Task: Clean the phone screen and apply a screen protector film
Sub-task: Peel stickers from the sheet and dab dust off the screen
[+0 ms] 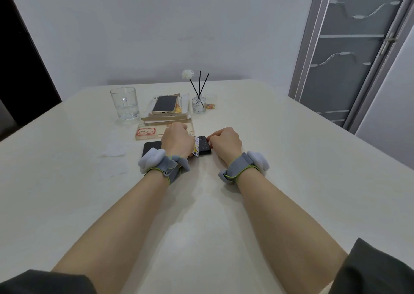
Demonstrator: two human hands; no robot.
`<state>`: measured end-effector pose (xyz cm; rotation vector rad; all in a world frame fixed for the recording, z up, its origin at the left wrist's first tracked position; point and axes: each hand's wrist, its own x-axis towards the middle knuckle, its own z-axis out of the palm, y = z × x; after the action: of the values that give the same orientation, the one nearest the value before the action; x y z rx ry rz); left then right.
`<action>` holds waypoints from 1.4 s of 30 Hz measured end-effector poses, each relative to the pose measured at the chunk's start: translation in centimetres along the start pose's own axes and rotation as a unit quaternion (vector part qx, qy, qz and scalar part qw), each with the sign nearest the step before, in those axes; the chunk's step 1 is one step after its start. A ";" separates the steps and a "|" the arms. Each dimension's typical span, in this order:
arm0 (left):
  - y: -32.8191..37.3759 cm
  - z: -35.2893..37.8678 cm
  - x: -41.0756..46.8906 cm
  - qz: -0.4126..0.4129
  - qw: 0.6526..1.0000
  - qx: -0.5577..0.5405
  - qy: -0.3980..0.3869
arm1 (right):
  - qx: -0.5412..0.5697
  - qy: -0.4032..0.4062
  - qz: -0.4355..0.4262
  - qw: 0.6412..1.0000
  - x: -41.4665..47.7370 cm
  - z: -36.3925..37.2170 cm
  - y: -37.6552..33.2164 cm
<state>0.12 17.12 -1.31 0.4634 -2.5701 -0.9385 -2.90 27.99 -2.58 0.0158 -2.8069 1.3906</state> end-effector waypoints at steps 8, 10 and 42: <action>0.2 0.4 0.3 0.000 1.000 0.010 -0.009 | 0.003 0.005 0.004 1.000 0.1 0.0 -0.1; 0.3 0.5 0.3 0.001 1.000 0.013 -0.012 | 0.004 0.005 0.003 1.000 0.2 0.1 -0.1; -0.7 -1.4 0.9 -0.039 0.997 -0.057 -0.023 | 0.038 0.012 0.008 0.999 0.3 0.3 0.2</action>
<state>0.04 15.48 -0.61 0.5175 -2.5385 -1.1301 -3.22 27.90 -2.91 -0.0225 -2.7402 1.4890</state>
